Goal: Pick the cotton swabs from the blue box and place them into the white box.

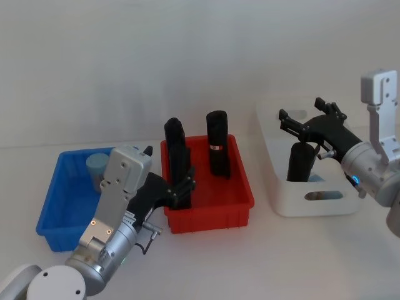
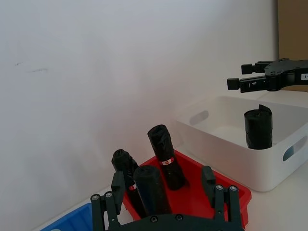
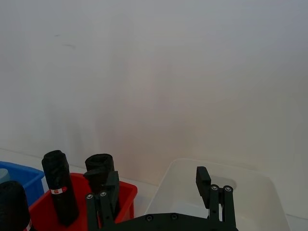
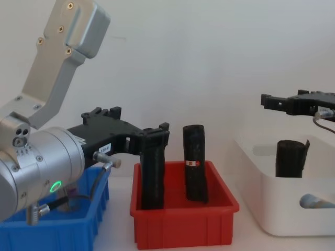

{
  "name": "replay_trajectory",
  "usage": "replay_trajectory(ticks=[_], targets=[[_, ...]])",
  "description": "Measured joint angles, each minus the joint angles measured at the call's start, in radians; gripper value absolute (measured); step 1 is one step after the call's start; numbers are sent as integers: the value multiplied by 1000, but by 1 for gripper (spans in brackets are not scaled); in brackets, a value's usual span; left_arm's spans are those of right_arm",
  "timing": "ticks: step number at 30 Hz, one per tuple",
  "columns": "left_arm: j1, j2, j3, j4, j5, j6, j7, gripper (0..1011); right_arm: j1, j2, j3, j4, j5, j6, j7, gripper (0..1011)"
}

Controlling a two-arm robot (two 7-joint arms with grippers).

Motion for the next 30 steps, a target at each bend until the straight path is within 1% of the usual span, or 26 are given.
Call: replay_trajectory(ticks=[30], targets=[[0, 0, 0, 0, 0, 0, 0, 1004, 0, 0, 0, 2, 0, -1, 2, 1002]])
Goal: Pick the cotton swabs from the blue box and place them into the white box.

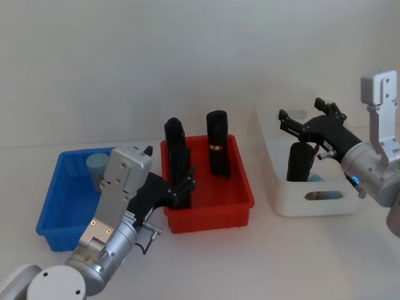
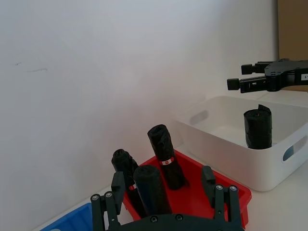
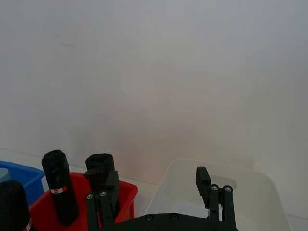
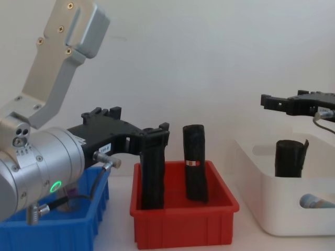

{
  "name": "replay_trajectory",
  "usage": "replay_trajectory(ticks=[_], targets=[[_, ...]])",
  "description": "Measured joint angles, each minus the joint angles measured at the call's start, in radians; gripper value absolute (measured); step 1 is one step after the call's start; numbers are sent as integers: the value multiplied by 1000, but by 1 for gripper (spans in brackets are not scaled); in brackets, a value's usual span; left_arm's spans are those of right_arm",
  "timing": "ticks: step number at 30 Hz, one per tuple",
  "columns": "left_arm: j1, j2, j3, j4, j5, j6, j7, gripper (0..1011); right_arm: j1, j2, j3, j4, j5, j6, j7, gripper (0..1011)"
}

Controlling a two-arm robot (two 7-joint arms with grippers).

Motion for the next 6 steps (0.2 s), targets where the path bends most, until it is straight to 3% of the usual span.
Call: replay_trajectory(ticks=[6], targets=[[0, 0, 0, 0, 0, 0, 0, 1004, 0, 0, 0, 0, 0, 0, 0, 1002]])
